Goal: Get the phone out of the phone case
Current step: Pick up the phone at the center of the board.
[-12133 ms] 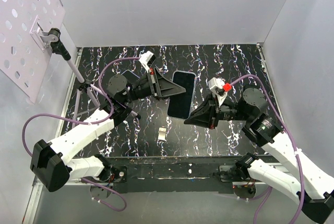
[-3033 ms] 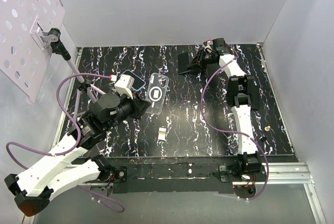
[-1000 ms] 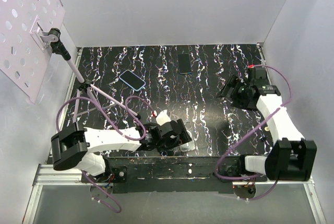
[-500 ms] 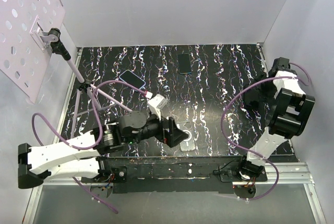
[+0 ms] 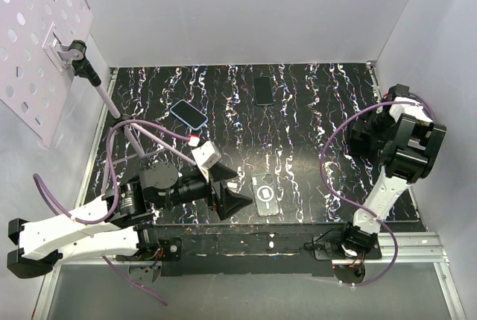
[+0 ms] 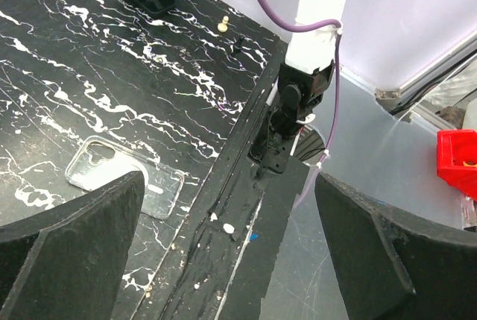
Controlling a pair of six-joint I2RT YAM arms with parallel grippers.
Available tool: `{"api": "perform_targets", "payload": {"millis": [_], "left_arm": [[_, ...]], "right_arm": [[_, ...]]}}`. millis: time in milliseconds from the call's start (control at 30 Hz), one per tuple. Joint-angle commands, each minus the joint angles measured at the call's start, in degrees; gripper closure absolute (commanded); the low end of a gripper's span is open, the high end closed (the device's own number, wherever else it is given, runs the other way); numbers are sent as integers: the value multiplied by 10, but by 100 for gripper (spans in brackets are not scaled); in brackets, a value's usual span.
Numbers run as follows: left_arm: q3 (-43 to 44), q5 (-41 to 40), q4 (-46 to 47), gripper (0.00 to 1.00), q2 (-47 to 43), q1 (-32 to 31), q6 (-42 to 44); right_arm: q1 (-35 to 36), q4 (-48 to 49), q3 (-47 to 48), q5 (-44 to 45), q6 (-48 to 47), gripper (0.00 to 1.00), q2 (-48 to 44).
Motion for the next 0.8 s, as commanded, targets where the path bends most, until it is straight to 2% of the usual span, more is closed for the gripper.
{"api": "perform_targets", "payload": {"millis": [0, 167, 333, 433, 500, 600, 667, 733, 767], "left_arm": [[-1, 12, -8, 2, 2, 0, 35], [-3, 14, 3, 2, 8, 3, 36], [4, 6, -13, 2, 19, 4, 25], [6, 0, -22, 2, 15, 5, 14], [8, -1, -28, 2, 11, 5, 7], [14, -8, -41, 2, 8, 7, -6], [20, -20, -56, 2, 12, 6, -22], [29, -36, -80, 2, 23, 6, -45], [39, -46, -101, 2, 32, 6, -58]], "right_arm": [[1, 2, 1, -22, -17, 10, -2], [31, -11, 7, 24, -1, 10, 14], [65, -56, 47, 117, 26, 12, 41], [69, -94, 85, 108, 36, 13, 66], [71, -130, 115, 99, 37, 18, 90], [74, -145, 135, 57, 35, 28, 105], [75, -122, 122, -10, 22, 41, 88], [77, -98, 104, -35, 28, 65, 60], [82, -86, 93, -38, 32, 74, 45]]}}
